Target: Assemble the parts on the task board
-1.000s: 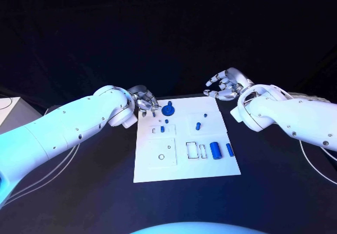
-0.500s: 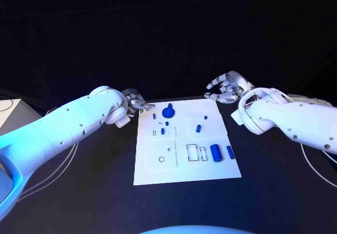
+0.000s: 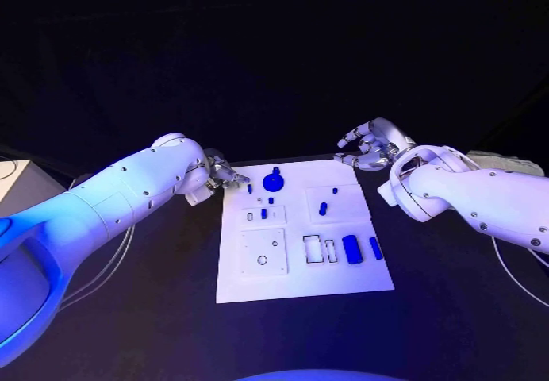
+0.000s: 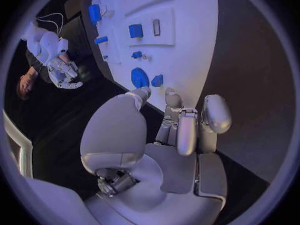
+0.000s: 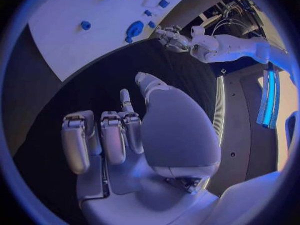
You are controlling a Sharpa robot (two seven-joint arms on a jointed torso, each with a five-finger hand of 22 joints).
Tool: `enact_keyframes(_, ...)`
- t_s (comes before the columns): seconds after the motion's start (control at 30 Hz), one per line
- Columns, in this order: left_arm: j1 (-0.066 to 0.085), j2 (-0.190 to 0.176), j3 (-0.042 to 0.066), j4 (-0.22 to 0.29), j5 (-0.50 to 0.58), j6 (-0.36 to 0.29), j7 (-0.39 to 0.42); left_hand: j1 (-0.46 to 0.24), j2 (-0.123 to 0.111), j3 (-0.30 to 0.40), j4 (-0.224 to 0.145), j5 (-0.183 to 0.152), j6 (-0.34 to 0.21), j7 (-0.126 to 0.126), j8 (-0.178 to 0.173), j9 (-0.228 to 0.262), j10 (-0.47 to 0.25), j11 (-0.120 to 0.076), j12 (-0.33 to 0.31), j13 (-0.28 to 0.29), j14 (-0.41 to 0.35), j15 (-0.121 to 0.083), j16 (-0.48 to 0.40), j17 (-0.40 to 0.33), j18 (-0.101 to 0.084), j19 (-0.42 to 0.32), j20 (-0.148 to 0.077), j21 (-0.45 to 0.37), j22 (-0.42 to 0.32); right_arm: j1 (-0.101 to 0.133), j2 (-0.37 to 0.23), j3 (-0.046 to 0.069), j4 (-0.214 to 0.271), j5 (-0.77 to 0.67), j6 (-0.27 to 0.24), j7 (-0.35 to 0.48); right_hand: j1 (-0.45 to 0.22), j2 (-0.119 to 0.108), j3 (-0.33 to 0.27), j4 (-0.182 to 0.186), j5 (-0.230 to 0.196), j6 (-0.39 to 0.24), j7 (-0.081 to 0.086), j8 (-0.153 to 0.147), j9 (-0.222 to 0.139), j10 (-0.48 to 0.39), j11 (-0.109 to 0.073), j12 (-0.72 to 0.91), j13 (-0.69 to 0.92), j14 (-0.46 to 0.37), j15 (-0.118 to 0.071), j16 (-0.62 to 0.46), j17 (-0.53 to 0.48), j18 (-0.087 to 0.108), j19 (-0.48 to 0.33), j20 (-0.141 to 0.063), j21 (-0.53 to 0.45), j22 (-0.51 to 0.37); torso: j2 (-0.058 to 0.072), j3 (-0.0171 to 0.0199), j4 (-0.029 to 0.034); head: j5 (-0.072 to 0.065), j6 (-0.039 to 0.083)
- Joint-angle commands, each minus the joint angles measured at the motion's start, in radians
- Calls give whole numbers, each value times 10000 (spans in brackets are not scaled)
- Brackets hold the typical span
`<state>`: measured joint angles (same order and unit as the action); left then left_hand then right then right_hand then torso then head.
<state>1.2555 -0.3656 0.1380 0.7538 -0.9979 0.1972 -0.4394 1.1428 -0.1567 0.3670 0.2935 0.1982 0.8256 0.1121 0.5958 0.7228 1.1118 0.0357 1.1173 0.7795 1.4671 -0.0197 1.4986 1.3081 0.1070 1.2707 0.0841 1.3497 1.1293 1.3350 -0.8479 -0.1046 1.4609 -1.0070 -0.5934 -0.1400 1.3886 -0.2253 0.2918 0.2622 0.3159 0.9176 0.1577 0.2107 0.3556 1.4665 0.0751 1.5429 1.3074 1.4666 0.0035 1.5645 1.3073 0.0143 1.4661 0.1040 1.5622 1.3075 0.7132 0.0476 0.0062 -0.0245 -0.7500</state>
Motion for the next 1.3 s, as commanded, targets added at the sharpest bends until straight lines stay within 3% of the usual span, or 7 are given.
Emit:
enact_keyframes(0.03, 64, 52, 7, -59, 8, 515, -388, -76, 23, -58, -8, 50, 49, -58, 71, 38, 89, -16, 80, 85, 482, -61, 64, 931, -118, 72, -20, 51, 31, 3, -3, 6, 14, -128, -28, 61, -50, 0, 13, 59, 23, -49, 9, 54, 8, 789, 3, 22, 2424, 1031, -32, 45, 2591, -115, 1001, -23, -13, 2547, 62, 7, -20, -12, -11)
enact_keyframes(0.43, 129, 119, 7, -28, 246, 500, -422, -405, 33, -271, -5, 28, 76, -113, 260, 190, 149, -60, 278, 294, 518, -99, 106, 1017, -137, 119, -49, 126, 147, 5, 23, 6, -1, -139, -32, 45, -50, 0, 13, 59, 23, -49, 9, 54, 8, 789, 3, 22, 2424, 1031, -32, 45, 2591, -115, 1001, -23, -13, 2547, 58, 20, -25, 4, -25)
enact_keyframes(0.6, 140, 160, 6, -50, 264, 512, -397, -253, 81, -229, -39, 65, 55, -143, 309, 239, 127, -88, 292, 298, 532, -121, 122, 1052, -138, 118, -62, 139, 166, 5, 33, 6, -6, -147, -35, 40, -50, 0, 13, 59, 23, -49, 9, 54, 8, 789, 3, 22, 2424, 1031, -32, 45, 2591, -115, 1001, -23, -13, 2547, 68, 4, -21, 2, -26)
enact_keyframes(0.93, 166, 263, 4, -16, 389, 429, -269, 116, 74, -129, -60, 79, -27, -156, 356, 309, -3, -105, 222, 170, 548, -140, 146, 1104, -140, 106, -82, 155, 191, 6, 64, 7, -8, -168, -35, 25, -50, 0, 13, 59, 23, -49, 9, 54, 8, 789, 3, 22, 2424, 1031, -32, 45, 2591, -115, 1001, -23, -13, 2547, 76, 10, -27, -8, -14)
enact_keyframes(1.3, 182, 420, -1, -133, 426, 272, -229, 382, 94, 14, -48, 80, -219, -85, 182, 244, -143, -55, 104, 1, 558, -103, 167, 1151, -144, 92, -72, 167, 212, 9, 89, 7, 1, -185, -32, 10, -50, 0, 13, 59, 23, -49, 9, 54, 8, 789, 3, 22, 2424, 1031, -32, 45, 2591, -115, 1001, -23, -13, 2547, 89, 16, -24, -30, -33)
